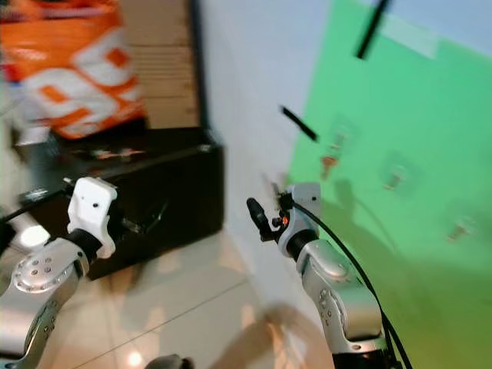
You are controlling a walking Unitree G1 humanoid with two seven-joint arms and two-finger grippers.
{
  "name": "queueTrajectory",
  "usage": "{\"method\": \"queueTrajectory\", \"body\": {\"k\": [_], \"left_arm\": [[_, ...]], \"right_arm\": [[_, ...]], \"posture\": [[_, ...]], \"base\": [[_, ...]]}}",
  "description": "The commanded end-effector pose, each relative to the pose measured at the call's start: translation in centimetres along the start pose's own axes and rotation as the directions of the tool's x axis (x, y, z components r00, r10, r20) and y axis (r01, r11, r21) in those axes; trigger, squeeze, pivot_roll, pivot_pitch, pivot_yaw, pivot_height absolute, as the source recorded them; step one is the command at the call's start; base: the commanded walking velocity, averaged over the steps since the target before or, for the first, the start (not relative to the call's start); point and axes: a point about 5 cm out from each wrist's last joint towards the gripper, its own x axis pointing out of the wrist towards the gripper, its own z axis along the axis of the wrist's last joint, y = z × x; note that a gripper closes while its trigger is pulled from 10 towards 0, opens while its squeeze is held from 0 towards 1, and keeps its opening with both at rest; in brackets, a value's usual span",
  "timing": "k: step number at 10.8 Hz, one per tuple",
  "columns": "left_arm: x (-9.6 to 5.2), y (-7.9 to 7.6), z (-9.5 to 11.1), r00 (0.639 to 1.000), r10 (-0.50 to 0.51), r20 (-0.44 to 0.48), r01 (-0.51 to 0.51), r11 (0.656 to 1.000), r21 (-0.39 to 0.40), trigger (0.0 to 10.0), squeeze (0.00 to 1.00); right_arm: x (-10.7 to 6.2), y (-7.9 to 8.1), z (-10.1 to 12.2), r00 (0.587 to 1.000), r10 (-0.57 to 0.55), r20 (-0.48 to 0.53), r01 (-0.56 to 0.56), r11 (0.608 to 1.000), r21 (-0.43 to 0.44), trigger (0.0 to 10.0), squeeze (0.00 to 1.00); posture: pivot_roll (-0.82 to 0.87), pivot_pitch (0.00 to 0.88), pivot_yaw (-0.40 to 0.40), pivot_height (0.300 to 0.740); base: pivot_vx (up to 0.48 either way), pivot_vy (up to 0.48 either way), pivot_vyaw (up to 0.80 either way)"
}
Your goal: Hang keys on a hook
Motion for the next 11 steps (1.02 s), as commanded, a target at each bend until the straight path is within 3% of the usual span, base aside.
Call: {"method": "queueTrajectory", "body": {"k": [1,5,9,11], "left_arm": [[0.13,0.22,0.00,1.000,0.030,0.002,-0.030,1.000,0.005,10.0,0.00],[0.29,0.29,-0.08,0.998,0.060,0.001,-0.060,0.998,-0.001,10.0,0.00],[0.38,0.48,-0.16,0.997,0.075,0.001,-0.075,0.997,-0.011,10.0,0.00],[0.40,0.54,-0.22,0.997,0.079,0.001,-0.079,0.997,-0.016,10.0,0.00]], "right_arm": [[-0.06,-0.49,0.10,1.000,-0.023,0.008,0.023,1.000,0.013,10.0,1.00],[-0.01,-0.77,0.25,0.999,-0.043,0.031,0.043,0.999,0.014,10.0,1.00],[0.09,-0.79,0.15,0.999,-0.035,0.013,0.034,0.998,0.046,10.0,1.00],[0.10,-0.84,0.06,0.999,-0.037,0.005,0.037,0.999,0.032,10.0,1.00]], "posture": [[-0.01,0.000,-0.003,0.740],[-0.01,0.000,-0.005,0.740],[-0.01,0.000,-0.006,0.740],[-0.01,0.000,-0.007,0.740]], "base": [[0.000,0.000,0.80],[0.000,0.000,0.66],[0.000,0.000,0.00],[0.278,0.000,0.31]]}}
